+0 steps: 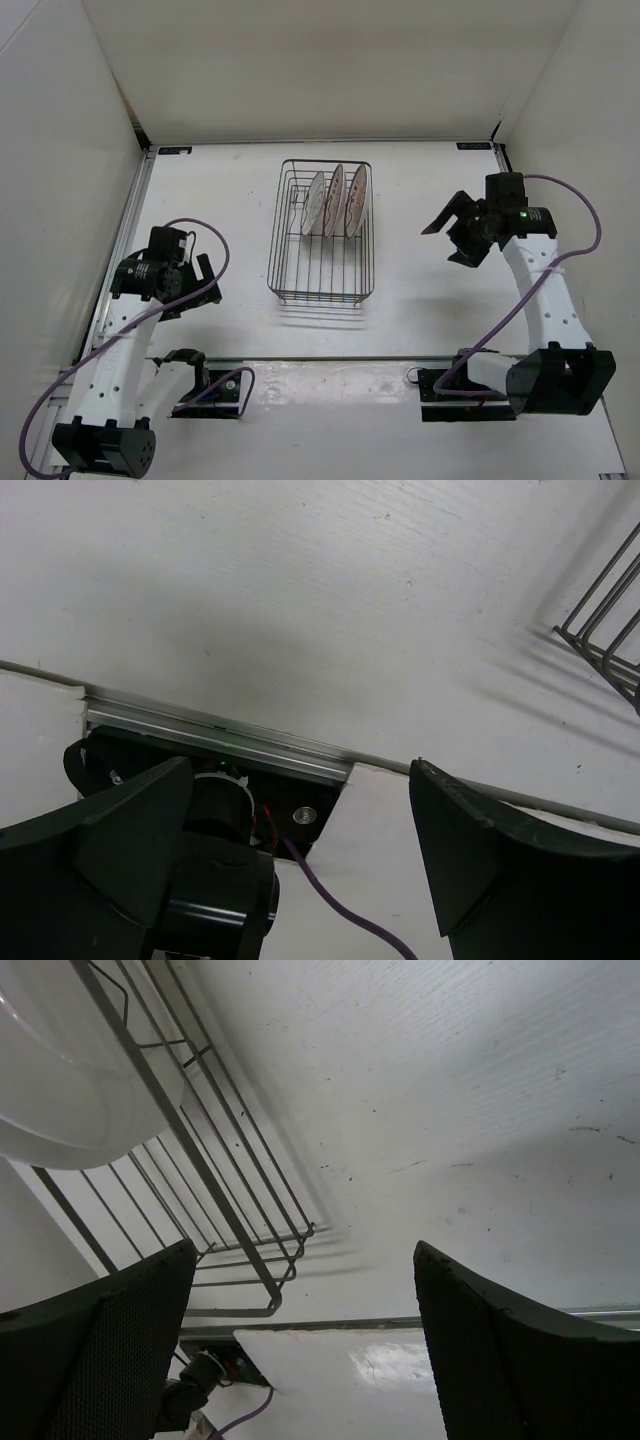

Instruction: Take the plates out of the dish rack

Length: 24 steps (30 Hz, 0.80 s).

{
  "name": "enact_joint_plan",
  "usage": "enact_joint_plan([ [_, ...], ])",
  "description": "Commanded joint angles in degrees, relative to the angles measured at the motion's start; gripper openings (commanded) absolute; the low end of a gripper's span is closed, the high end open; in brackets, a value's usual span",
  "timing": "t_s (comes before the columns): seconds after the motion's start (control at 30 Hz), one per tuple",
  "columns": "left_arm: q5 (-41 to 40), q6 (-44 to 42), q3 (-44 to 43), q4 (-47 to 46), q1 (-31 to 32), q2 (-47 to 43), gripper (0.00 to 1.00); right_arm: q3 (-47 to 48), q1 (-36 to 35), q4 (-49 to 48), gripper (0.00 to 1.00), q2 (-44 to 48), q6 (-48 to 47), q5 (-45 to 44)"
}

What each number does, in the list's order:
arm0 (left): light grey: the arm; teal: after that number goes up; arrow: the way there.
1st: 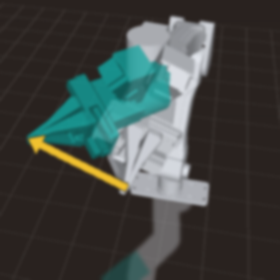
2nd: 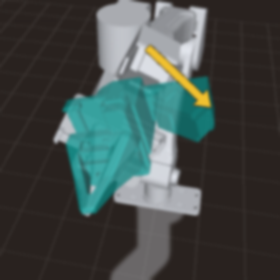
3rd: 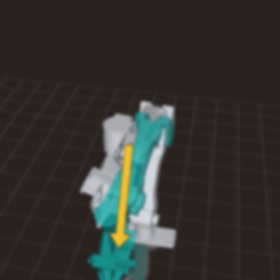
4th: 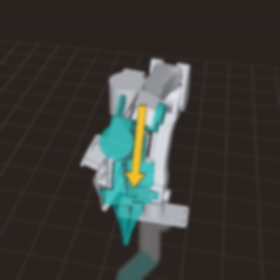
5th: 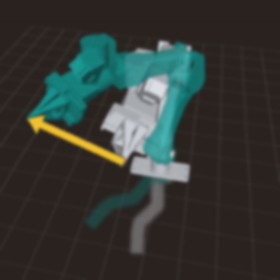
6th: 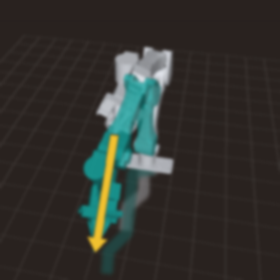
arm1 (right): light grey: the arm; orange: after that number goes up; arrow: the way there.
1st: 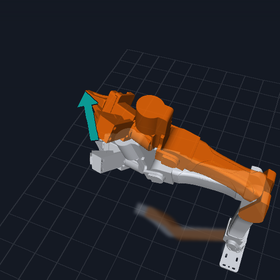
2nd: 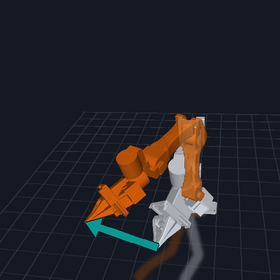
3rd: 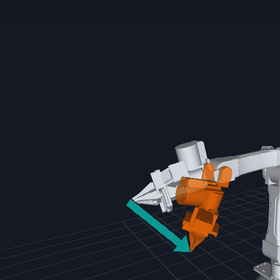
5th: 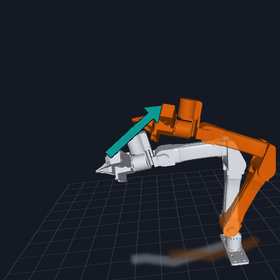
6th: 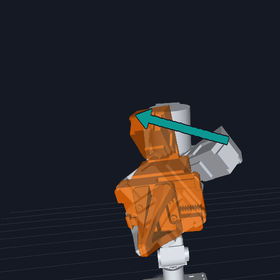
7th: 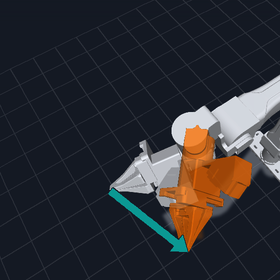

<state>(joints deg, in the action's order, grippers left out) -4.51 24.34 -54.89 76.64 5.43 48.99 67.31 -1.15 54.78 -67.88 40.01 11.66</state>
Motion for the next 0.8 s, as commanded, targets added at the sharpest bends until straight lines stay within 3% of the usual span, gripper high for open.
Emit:
enact_joint_plan([
  [0.0,-1.1,1.4,-0.6,2.0,0.3,-0.7,1.00,1.5,0.3,-0.2,0.90,-0.5,1.0,-3.8],
  [0.13,0.9,2.1,-0.2,-0.1,0.2,0.4,1.00,4.2,0.4,3.8,0.90,-6.6,3.0,-4.3],
  [0.17,1.8,1.8,-0.4,-0.7,0.2,0.8,1.00,5.3,0.5,9.3,0.90,-11.4,3.3,-4.9],
  [0.23,3.5,1.2,-0.9,-1.5,0.1,1.5,1.00,8.9,2.8,9.3,0.90,-14.3,-3.8,1.7],
  [0.3,4.0,0.8,-1.3,-1.5,0.2,2.2,1.00,7.4,2.2,0.9,0.90,-13.8,-6.2,10.7],
  [0.37,4.2,0.3,-1.4,-1.7,0.2,2.2,1.00,8.4,1.2,-7.3,0.90,-13.4,-3.4,10.6],
  [0.57,4.3,-0.2,-0.8,-3.2,0.2,3.6,1.00,38.7,-10.9,5.8,0.90,-27.9,-9.8,-7.1],
  [0.77,4.3,-1.3,-0.9,-4.3,-0.1,4.8,1.00,61.3,-18.6,9.1,0.90,-43.2,-12.1,-13.7],
])
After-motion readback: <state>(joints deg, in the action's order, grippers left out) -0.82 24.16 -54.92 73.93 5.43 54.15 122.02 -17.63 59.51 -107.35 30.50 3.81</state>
